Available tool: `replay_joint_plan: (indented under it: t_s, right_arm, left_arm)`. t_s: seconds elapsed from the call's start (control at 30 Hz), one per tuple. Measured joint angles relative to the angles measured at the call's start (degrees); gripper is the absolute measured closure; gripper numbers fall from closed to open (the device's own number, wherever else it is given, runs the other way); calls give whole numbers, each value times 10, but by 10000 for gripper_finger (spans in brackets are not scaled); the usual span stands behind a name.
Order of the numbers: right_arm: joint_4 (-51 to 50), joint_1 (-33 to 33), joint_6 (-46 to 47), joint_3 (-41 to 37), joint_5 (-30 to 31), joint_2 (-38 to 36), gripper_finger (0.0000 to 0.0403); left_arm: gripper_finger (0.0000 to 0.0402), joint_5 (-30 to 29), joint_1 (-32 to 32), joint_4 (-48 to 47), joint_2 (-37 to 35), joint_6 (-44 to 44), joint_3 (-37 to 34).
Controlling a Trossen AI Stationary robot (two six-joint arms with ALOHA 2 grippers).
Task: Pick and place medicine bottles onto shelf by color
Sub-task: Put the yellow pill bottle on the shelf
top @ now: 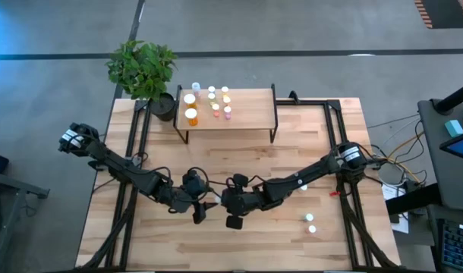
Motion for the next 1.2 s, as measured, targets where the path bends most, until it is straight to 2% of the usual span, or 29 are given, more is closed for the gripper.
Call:
replay_joint_plan:
  t_s: [0.23, 0.4, 0.67, 1.0, 1.2]
  right_arm:
    - [-11, 2, 31, 0, -20, 0, 307]
    - [-42, 6, 71, 0, -45, 0, 307]
    - [-109, 18, 143, 0, -58, 0, 307]
    - [-111, 38, 162, 0, -70, 0, 307]
    - [-110, 40, 171, 0, -70, 0, 307]
  left_arm:
    - [151, 17, 3, 45, 5, 18, 0]
    - [151, 19, 5, 77, 36, 31, 2]
    - [151, 20, 5, 99, 96, -12, 4]
    - [151, 33, 7, 258, 116, 102, 5]
    - [151, 60, 5, 253, 114, 106, 3]
